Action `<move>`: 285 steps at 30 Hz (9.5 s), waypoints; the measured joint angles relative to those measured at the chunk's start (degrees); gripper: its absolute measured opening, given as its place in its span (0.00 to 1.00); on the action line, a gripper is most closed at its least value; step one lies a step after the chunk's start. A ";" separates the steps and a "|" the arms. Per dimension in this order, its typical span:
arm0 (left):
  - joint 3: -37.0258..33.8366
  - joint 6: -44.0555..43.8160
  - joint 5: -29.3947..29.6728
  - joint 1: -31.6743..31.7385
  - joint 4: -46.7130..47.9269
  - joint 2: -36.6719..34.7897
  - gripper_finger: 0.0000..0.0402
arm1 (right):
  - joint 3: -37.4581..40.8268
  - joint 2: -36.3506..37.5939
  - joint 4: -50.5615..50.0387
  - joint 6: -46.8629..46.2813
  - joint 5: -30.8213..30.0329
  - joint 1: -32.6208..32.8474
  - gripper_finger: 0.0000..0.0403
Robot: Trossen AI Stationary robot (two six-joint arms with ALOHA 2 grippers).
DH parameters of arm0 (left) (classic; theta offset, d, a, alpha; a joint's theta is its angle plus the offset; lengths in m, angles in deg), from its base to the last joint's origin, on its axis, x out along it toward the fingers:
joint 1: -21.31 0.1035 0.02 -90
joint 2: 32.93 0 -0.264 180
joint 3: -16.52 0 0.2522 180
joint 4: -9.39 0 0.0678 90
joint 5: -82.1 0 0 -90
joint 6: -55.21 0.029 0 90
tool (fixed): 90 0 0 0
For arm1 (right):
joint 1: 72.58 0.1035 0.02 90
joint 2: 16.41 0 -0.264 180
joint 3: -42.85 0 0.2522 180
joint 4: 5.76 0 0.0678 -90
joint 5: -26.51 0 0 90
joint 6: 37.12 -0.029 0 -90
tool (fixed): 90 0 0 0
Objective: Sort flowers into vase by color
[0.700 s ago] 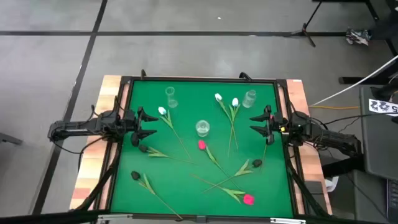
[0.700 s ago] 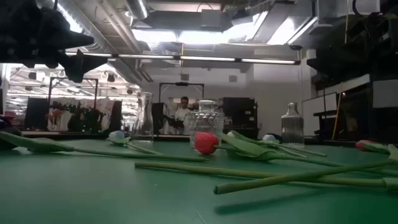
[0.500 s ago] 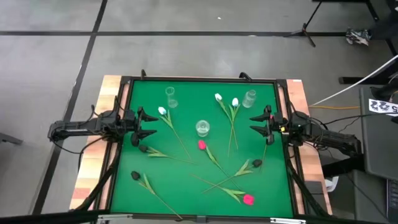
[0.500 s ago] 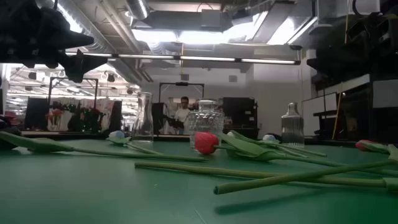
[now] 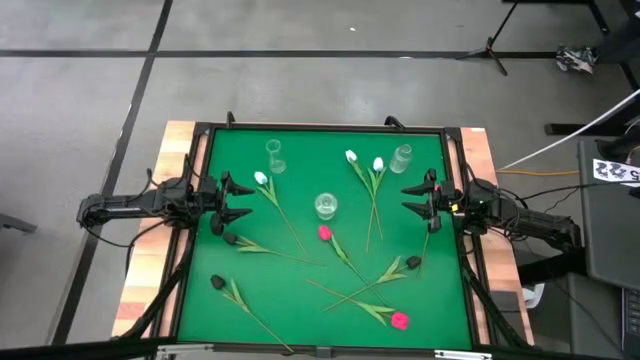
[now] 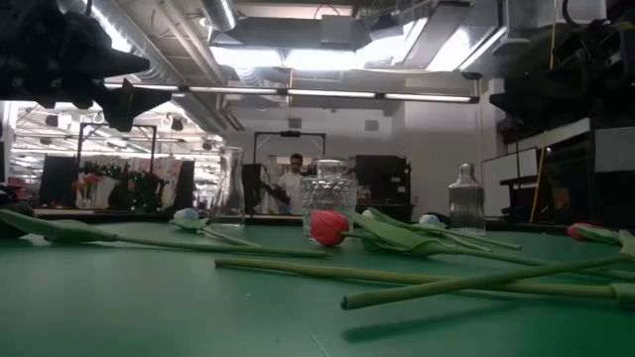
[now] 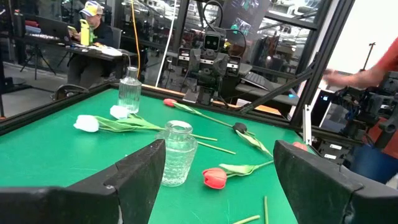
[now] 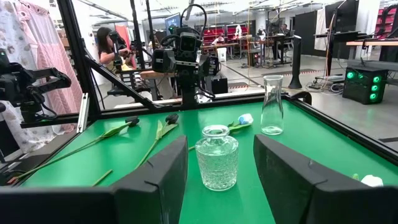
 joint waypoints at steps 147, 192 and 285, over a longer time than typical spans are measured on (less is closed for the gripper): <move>56.06 -81.67 18.29 7.66 47.32 95.10 0.73 | -1.56 0.11 2.80 -35.62 -30.60 0.00 0.46; 47.50 -84.53 13.59 8.24 38.07 91.18 0.02 | -1.56 0.11 -0.46 -35.58 -29.94 0.01 0.46; 34.62 8.67 55.68 13.77 -32.37 65.88 0.03 | -1.56 0.11 -1.37 -44.20 -34.51 0.01 0.46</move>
